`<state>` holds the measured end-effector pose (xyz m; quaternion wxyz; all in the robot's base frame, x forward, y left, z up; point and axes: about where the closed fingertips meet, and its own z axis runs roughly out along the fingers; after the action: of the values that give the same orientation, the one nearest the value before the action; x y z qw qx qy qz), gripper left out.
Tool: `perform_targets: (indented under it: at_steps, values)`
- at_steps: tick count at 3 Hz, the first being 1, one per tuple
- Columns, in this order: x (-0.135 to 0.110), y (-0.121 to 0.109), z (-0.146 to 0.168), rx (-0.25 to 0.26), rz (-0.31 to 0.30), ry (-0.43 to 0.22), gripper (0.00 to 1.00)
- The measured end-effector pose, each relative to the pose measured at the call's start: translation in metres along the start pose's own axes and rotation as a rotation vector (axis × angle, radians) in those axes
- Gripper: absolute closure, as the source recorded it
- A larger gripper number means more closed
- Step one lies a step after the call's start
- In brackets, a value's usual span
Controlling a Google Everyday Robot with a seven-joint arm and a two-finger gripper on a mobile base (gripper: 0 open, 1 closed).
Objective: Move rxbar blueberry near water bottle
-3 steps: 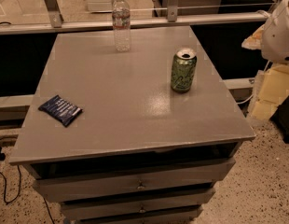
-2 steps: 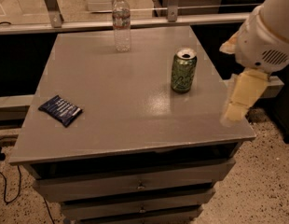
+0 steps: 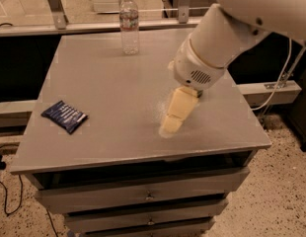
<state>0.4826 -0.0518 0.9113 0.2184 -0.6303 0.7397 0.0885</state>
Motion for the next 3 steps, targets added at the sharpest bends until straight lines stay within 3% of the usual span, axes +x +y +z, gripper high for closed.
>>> perform_targets:
  at_steps: [1,2,3]
  values:
    - [-0.060,-0.003,0.063,-0.030,0.044,-0.102,0.00]
    - [-0.108,-0.004,0.095,-0.030,0.077,-0.172,0.00]
    - [-0.108,-0.004,0.095,-0.030,0.077,-0.172,0.00]
